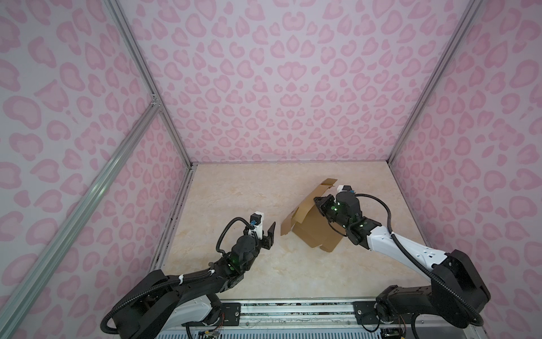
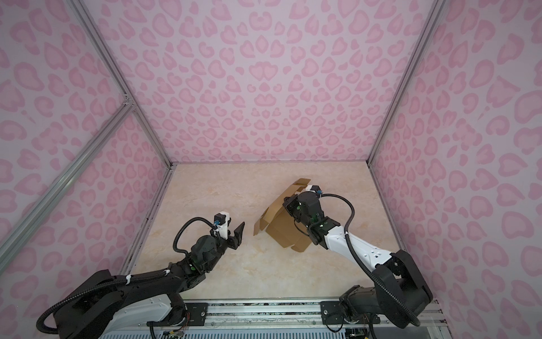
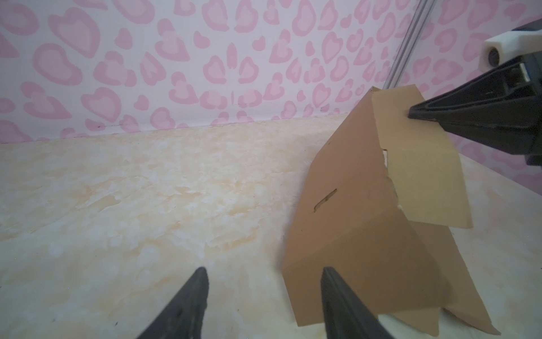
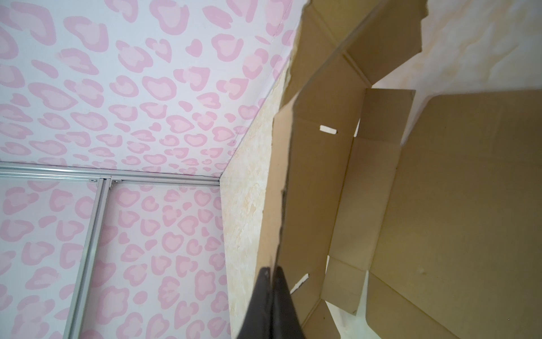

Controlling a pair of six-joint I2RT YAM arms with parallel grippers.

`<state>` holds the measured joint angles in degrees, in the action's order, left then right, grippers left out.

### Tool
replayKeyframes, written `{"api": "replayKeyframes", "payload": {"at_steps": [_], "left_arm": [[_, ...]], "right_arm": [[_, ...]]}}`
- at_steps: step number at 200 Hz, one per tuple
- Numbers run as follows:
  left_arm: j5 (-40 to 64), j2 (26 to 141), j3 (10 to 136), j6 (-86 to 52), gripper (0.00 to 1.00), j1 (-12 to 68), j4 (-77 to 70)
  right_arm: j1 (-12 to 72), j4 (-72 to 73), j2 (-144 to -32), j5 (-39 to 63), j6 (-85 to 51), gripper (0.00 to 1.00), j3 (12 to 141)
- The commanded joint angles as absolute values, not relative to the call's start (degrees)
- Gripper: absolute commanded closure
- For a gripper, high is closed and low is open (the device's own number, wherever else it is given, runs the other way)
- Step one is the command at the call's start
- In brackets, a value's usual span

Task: Assemble paper box
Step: Fold the bottom flaps of a flat cardboard box at the center of the table.

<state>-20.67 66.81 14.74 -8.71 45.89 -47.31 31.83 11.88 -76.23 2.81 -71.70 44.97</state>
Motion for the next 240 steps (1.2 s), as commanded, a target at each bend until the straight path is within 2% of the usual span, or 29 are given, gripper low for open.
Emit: {"api": "replayKeyframes", "payload": {"at_steps": [1,33,57,73,89,101,104,105,108,118,123,133,145,176,204,240], "left_arm": [[-16.9,66.6,17.7,-3.7,0.35,45.2,-52.3],[-11.4,65.6,29.3,2.1,0.34,42.6,-40.3],[-1.5,64.2,38.3,5.8,0.34,37.1,-25.9],[4.8,63.3,39.3,8.5,0.35,32.3,-20.9],[4.9,61.9,35.9,11.8,0.34,31.0,-20.2],[7.5,60.8,31.3,12.1,0.26,31.0,-25.3],[8.6,60.9,30.9,12.4,0.19,31.0,-25.5],[8.8,61.0,30.8,12.5,0.12,31.1,-25.4],[9.6,61.2,30.7,12.7,0.00,31.1,-25.2],[9.9,62.8,31.0,13.1,0.03,31.2,-23.9],[10.2,63.6,31.0,14.1,0.00,31.2,-23.8],[10.1,64.8,30.7,15.8,0.13,31.2,-25.3],[10.4,67.0,31.1,16.7,0.19,31.1,-26.1],[14.3,75.1,34.0,17.5,0.20,32.0,-25.4],[11.8,80.5,34.0,22.2,0.17,37.8,-26.9],[10.9,83.2,33.7,20.9,0.16,39.1,-30.0]], "right_arm": [[31.7,6.3,-74.6,-0.2,-68.6,1.00,46.0],[31.1,2.9,-75.0,0.6,-66.9,1.00,48.7],[31.0,1.0,-74.9,0.9,-66.3,1.00,50.2],[30.9,-0.3,-74.3,0.7,-65.7,1.00,50.9],[30.9,-1.0,-73.7,0.7,-65.3,1.00,50.8],[30.8,-0.4,-73.2,0.7,-65.6,1.00,49.9],[30.8,-0.3,-73.1,0.8,-65.7,1.00,49.6],[30.8,-0.2,-73.1,0.8,-65.7,1.00,49.5],[30.7,-0.1,-73.0,0.8,-65.7,1.00,49.4],[30.6,0.1,-72.9,1.3,-65.8,1.00,49.1],[30.6,0.4,-73.0,1.5,-66.0,1.00,48.8],[30.6,0.9,-73.2,2.1,-66.4,1.00,48.4],[30.6,1.6,-73.4,2.9,-67.1,1.00,47.9],[30.6,1.3,-73.0,2.9,-67.1,1.00,47.4],[29.6,1.5,-72.6,3.8,-67.5,1.00,46.6],[29.5,0.9,-71.9,3.3,-68.5,1.00,46.0]]}}
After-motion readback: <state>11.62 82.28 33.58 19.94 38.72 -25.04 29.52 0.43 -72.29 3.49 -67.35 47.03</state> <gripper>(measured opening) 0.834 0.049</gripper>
